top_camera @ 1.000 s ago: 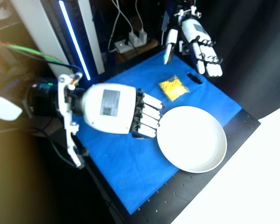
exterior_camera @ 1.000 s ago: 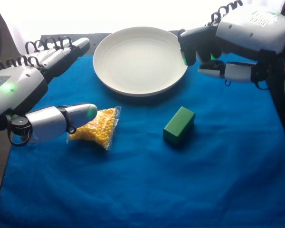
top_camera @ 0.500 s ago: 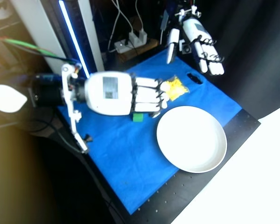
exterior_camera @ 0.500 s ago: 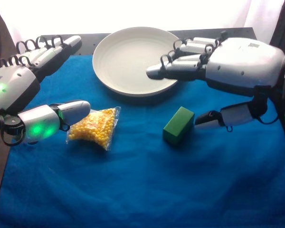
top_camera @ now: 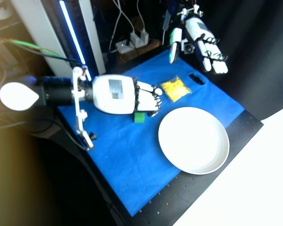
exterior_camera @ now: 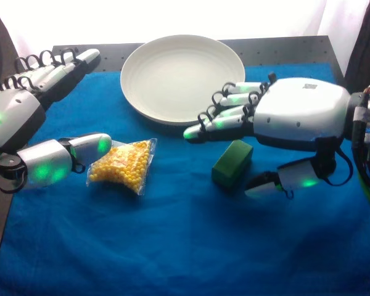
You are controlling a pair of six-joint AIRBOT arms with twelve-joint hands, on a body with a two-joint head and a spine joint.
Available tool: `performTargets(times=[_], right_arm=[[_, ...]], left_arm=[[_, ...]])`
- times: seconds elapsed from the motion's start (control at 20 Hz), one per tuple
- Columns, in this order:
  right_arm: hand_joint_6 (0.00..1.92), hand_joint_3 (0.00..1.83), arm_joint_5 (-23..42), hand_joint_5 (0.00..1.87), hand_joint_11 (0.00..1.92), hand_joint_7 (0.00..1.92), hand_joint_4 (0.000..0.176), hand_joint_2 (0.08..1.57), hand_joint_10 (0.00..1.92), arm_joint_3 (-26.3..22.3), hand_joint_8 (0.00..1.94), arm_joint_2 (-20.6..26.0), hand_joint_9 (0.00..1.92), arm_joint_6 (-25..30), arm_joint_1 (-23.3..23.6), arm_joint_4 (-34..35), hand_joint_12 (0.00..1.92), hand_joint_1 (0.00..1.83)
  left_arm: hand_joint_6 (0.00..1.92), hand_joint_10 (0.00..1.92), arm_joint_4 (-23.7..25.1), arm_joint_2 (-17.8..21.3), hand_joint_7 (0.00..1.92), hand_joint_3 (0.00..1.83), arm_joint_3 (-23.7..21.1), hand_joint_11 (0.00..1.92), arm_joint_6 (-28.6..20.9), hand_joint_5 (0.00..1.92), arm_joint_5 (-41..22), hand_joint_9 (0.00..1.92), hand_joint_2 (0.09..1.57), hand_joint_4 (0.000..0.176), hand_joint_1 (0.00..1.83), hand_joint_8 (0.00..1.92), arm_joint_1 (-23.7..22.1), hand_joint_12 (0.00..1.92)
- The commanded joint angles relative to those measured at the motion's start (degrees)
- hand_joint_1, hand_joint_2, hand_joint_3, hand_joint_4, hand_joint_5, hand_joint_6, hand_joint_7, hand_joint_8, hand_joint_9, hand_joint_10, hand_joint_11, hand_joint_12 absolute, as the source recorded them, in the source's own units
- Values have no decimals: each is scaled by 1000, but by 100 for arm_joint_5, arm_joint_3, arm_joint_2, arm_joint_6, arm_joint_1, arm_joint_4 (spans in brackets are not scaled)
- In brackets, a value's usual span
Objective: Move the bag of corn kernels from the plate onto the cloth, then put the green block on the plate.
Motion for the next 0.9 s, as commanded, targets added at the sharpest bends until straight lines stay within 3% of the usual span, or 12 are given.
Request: performTargets(times=[0.0,0.05,0.2,0.35,0.45,0.5,0.7,0.75,0.8,0.85], right_arm=[[32,6,495,323,0,419,0,1112,666,8,2,-10,115,15,37,215,1439,1004],[29,8,480,325,0,424,0,1124,684,8,3,-6,121,15,29,209,1504,1014],[18,10,423,335,0,392,0,1191,619,10,3,-1,85,15,1,204,1323,1016],[19,4,227,374,0,366,0,1211,574,28,4,-2,125,15,-72,188,1455,1018],[27,5,100,414,0,464,0,1238,685,61,25,-9,181,15,-113,187,1531,1033],[45,9,30,466,0,522,0,1255,696,77,40,-12,223,14,-135,184,1577,1033],[107,1,-90,685,0,749,0,1269,677,112,74,-21,403,14,-178,184,1638,1132],[1169,0,-101,662,134,852,0,1244,793,120,961,-33,554,14,-182,184,1678,1165],[1339,1,-105,638,218,895,0,1231,943,128,1195,-44,649,14,-182,184,1685,1196],[1389,0,-111,606,222,888,0,1240,1390,139,1289,-60,623,14,-182,184,1725,1308]], left_arm=[[0,0,129,24,0,1,-8,0,-15,0,-731,0,1178,176,326,0,-27,0],[0,0,128,24,0,4,-8,0,-15,0,-734,0,1184,176,326,0,-26,0],[0,0,128,25,0,9,-10,0,-16,0,-740,0,1201,175,295,0,-22,0],[0,0,99,28,0,12,-11,0,-16,0,-744,0,1215,174,270,0,-15,0],[0,0,95,30,0,13,-11,0,-17,0,-744,0,1222,176,262,0,-3,0],[0,0,89,30,0,12,-13,0,-18,0,-747,0,1225,159,251,0,8,0],[0,0,74,30,0,9,-15,0,-19,0,-778,0,1231,175,257,0,20,0],[0,0,73,30,0,6,-17,0,-19,0,-782,0,1227,176,240,0,22,0],[0,0,73,30,0,8,-19,0,-19,0,-783,0,1232,176,240,0,25,0],[0,0,70,30,0,8,-19,0,-19,0,-785,0,1234,176,241,0,27,0]])
